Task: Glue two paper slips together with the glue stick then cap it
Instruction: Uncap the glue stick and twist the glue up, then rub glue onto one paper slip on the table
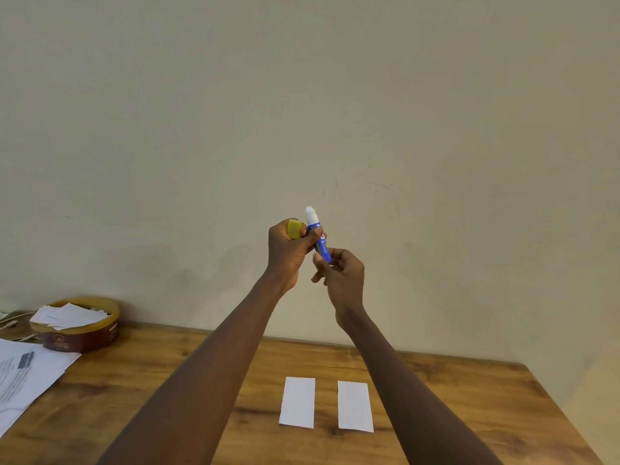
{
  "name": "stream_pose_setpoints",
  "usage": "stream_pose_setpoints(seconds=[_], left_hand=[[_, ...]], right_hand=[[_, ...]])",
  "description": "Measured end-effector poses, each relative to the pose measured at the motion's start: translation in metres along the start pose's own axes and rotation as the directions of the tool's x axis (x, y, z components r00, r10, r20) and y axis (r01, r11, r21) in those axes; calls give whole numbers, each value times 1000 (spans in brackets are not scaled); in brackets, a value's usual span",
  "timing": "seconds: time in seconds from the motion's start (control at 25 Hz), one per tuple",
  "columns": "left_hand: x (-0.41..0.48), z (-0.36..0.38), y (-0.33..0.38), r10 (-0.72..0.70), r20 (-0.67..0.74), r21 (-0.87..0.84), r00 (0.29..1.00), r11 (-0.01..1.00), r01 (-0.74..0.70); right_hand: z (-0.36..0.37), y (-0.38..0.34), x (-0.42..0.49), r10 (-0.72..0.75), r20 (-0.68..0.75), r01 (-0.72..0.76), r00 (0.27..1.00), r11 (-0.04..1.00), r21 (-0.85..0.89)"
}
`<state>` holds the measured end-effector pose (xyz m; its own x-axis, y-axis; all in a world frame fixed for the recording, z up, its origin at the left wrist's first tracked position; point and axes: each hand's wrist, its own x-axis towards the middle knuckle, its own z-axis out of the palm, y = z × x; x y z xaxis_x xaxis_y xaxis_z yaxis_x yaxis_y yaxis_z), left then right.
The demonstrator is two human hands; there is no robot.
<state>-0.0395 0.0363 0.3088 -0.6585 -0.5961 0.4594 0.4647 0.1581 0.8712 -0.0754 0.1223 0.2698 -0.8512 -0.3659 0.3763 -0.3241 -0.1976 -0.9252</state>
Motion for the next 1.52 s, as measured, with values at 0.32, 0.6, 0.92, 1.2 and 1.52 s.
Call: stream_pose_setpoints(seconds=[0.32,0.6,0.92,1.2,1.52], left_hand=[[3,-1,-10,-3,6,59,1000,998,2],[3,-1,-24,-45,15,38,999,998,45],[3,-9,-45,-160,8,66,987,985,159],[-21,-26,-111,-402,-7,129,915,908,400],[-82,-67,-227,-537,-268,402,800,693,599]], right_hand=[[-4,14,0,79,131,-84,988,996,36],[-4,26,0,157,120,-168,980,982,90],[1,39,2,44,77,-53,996,992,114],[7,104,-19,-14,-8,14,1000,999,34],[17,240,-64,175,-186,-227,967,921,-316]])
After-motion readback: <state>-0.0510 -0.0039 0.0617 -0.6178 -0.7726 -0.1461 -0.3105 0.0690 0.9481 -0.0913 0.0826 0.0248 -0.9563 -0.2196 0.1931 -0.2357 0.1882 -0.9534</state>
